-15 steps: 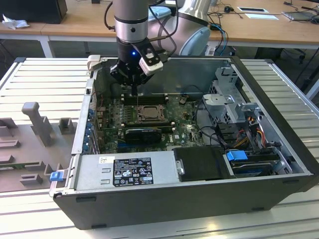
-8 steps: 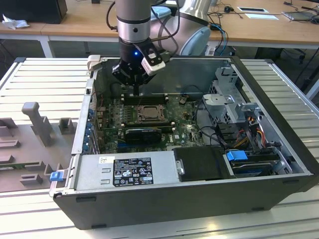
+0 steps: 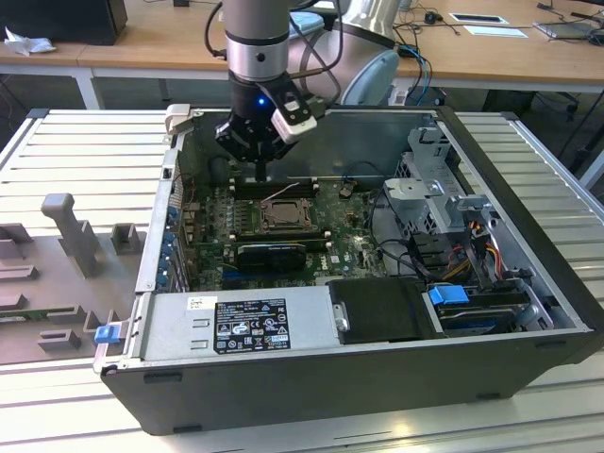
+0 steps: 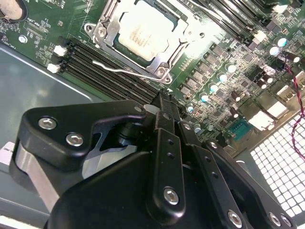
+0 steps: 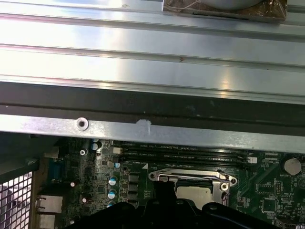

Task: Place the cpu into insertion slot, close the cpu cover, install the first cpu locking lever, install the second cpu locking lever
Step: 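Install the first cpu locking lever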

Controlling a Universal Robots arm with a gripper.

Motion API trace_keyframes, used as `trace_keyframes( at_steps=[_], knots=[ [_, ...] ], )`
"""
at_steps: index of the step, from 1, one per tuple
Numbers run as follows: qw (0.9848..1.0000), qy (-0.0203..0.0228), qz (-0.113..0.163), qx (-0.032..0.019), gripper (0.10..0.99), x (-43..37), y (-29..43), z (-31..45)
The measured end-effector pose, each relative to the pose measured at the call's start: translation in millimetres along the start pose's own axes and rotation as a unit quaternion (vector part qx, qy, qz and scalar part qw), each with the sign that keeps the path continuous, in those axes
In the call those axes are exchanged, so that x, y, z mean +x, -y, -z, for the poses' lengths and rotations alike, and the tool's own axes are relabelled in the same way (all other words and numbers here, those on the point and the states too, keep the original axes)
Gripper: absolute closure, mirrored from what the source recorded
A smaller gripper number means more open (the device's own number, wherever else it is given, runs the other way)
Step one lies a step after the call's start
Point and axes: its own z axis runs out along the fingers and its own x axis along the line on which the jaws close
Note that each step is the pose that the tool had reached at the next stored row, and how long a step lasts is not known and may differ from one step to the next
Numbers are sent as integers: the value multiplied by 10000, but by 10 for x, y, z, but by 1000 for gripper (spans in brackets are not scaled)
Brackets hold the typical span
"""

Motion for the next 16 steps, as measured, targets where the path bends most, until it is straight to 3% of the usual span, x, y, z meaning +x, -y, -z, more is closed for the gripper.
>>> trace_keyframes(
  at_steps=[16],
  knots=[
    [10000, 0, -1, 1, 984, -118, 8, -5]
  ],
)
